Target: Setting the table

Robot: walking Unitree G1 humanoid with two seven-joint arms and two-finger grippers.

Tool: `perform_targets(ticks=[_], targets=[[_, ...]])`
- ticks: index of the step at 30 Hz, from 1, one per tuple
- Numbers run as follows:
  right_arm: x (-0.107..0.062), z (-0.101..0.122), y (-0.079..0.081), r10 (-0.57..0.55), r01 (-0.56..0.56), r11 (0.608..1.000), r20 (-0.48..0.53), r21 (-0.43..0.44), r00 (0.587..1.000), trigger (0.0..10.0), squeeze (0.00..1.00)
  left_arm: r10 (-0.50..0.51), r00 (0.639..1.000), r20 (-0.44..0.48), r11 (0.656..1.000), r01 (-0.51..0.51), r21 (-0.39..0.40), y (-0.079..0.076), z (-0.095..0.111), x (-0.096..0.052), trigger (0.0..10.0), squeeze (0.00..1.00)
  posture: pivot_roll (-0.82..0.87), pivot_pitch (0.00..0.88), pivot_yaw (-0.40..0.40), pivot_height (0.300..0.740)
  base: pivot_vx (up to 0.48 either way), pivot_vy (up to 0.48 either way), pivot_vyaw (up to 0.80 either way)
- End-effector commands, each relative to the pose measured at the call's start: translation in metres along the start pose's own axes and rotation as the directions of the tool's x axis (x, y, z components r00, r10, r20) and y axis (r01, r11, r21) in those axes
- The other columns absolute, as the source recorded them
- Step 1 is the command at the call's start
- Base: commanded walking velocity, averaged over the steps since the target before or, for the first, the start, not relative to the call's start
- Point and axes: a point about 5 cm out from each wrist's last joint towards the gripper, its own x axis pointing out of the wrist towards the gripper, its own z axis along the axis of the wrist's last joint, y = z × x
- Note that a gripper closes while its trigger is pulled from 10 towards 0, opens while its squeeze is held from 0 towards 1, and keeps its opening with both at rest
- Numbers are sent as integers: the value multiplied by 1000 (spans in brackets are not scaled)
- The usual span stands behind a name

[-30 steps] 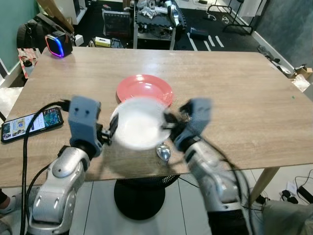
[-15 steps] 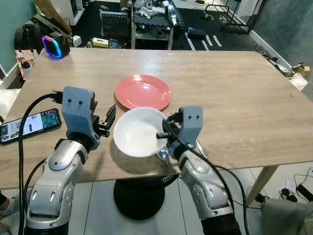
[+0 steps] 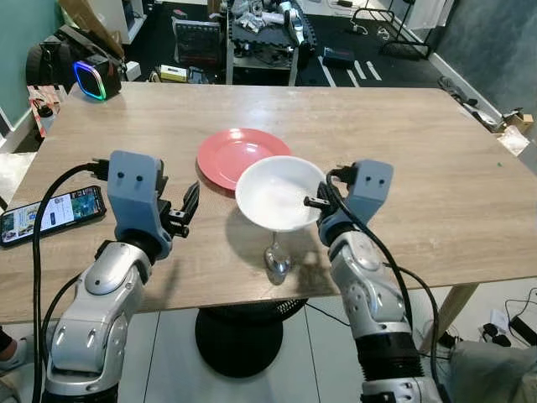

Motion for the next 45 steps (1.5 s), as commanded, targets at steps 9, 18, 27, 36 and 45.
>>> perform_targets(ticks=[9, 18, 27, 36, 45], targets=[[-5, -13, -35, -86, 87, 988, 13, -127, 996, 10000, 0, 1, 1000, -21, 1000, -1, -6, -1, -3, -2, 10000, 0, 66, 90, -6, 740, 0, 0, 0], [-8, -14, -42, -25, 18, 989, -47, -147, 999, 10000, 1000, -10, 1000, -24, 1000, 10, -4, -2, -3, 0, 10000, 0, 57, 87, -1, 740, 0, 0, 0], [-9, -17, -53, -22, -11, 978, -157, -207, 987, 10000, 0, -186, 979, -79, 979, 191, 65, 1, 3, 3, 10000, 0, 50, 80, -10, 740, 0, 0, 0], [0, 10, -67, -120, 114, 980, -26, -160, 992, 10000, 0, -585, 774, -244, 784, 616, 73, -8, -10, -4, 10000, 0, 41, 66, 1, 740, 0, 0, 0], [-12, -21, -59, 11, -34, 996, -271, -81, 962, 10000, 0, -691, 663, -289, 676, 734, 68, -13, -20, 7, 10000, 0, 24, 70, -3, 740, 0, 0, 0]])
